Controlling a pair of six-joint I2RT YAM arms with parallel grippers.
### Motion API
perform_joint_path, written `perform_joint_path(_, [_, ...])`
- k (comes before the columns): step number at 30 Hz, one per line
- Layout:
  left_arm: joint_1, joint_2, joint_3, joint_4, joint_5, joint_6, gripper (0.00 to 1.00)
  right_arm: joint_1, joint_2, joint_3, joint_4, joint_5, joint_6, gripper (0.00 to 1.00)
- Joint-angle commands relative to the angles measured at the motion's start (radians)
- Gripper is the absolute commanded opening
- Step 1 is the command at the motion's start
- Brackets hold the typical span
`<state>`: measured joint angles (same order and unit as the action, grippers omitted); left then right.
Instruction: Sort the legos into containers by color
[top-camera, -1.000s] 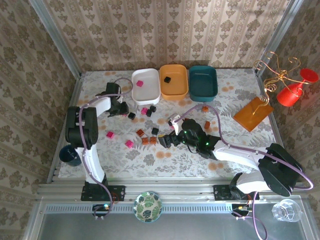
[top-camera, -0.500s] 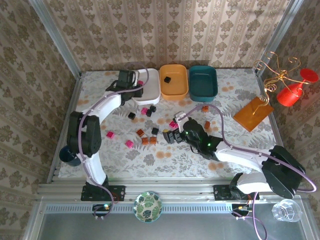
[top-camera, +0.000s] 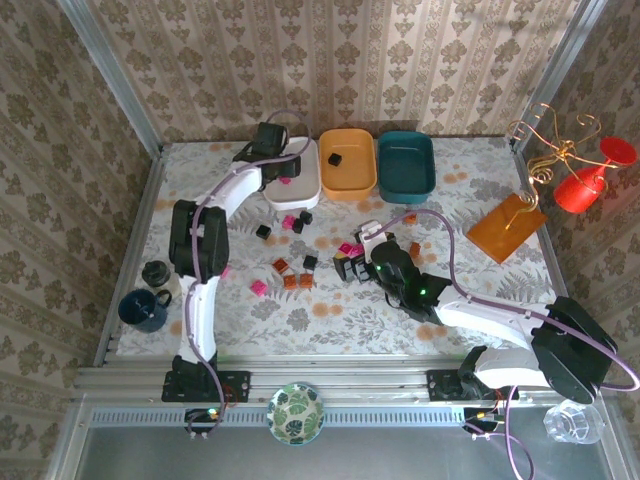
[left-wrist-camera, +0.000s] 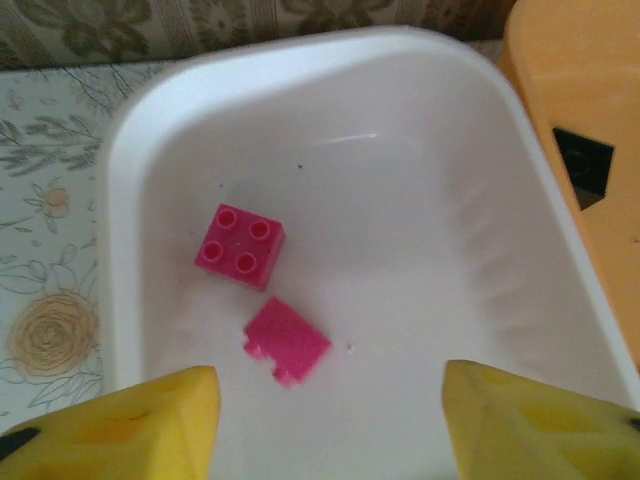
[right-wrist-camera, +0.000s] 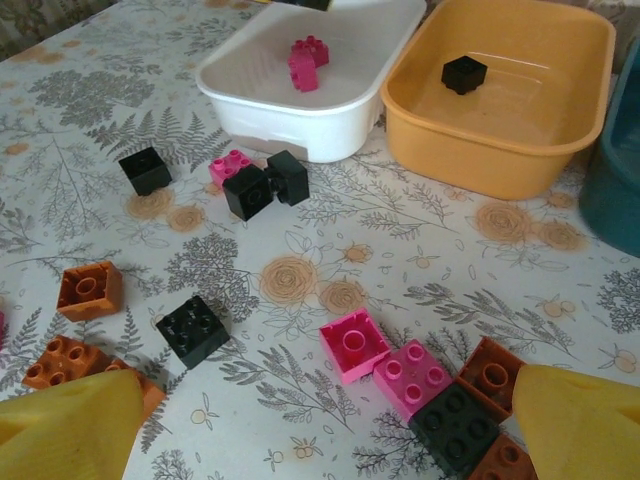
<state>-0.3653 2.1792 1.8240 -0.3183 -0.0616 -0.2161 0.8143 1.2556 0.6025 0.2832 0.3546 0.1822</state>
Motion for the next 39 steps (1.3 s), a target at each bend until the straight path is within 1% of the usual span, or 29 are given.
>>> perform_joint_path(1, [-0.010, -0.218, -0.170, 0.047, -0.005, 0.007, 0.66, -0.004, -0.018, -0.006, -0.010, 0.047, 0.012, 0.97])
perform_joint_path(3, [-0.012, -0.337, -0.337, 0.092, 0.011, 0.017, 0.69, -0.003, -0.016, -0.004, -0.011, 0.043, 0.014, 0.97])
perform_joint_path(6, [0.004, -0.467, -0.544, 0.077, 0.036, 0.018, 0.73, -0.004, -0.018, -0.008, 0.006, -0.006, 0.005, 0.97])
perform_joint_path(8, [0.022, -0.509, -0.640, 0.051, 0.057, 0.019, 0.73, -0.004, -0.023, -0.021, 0.044, -0.079, -0.005, 0.97])
perform_joint_path(10, [0.036, -0.521, -0.689, 0.033, 0.080, 0.038, 0.73, -0.003, -0.023, -0.031, 0.074, -0.132, -0.002, 0.97])
perform_joint_path(12, [0.044, -0.499, -0.692, -0.008, 0.095, 0.070, 0.74, -0.004, -0.019, -0.030, 0.080, -0.148, 0.002, 0.97])
perform_joint_path(15, [0.046, -0.431, -0.650, -0.067, 0.094, 0.107, 0.75, -0.003, -0.018, -0.027, 0.068, -0.136, -0.001, 0.97])
perform_joint_path(18, [0.053, -0.353, -0.601, -0.099, 0.091, 0.115, 0.77, -0.004, -0.022, -0.029, 0.066, -0.127, -0.004, 0.97])
perform_joint_path(21, [0.056, -0.286, -0.558, -0.119, 0.095, 0.119, 0.77, -0.004, -0.021, -0.027, 0.063, -0.122, -0.006, 0.97])
perform_joint_path(23, [0.058, -0.253, -0.538, -0.128, 0.101, 0.118, 0.74, -0.003, -0.019, -0.026, 0.061, -0.120, -0.006, 0.97])
perform_joint_path(26, [0.058, -0.230, -0.528, -0.130, 0.106, 0.119, 0.66, -0.003, -0.013, -0.021, 0.054, -0.116, -0.004, 0.97])
perform_joint_path(33, [0.068, -0.240, -0.555, -0.098, 0.120, 0.102, 0.50, -0.003, 0.009, -0.008, 0.041, -0.111, 0.003, 0.97])
perform_joint_path(39, [0.074, -0.255, -0.567, -0.079, 0.117, 0.098, 0.42, -0.003, 0.007, -0.004, 0.032, -0.105, 0.005, 0.97])
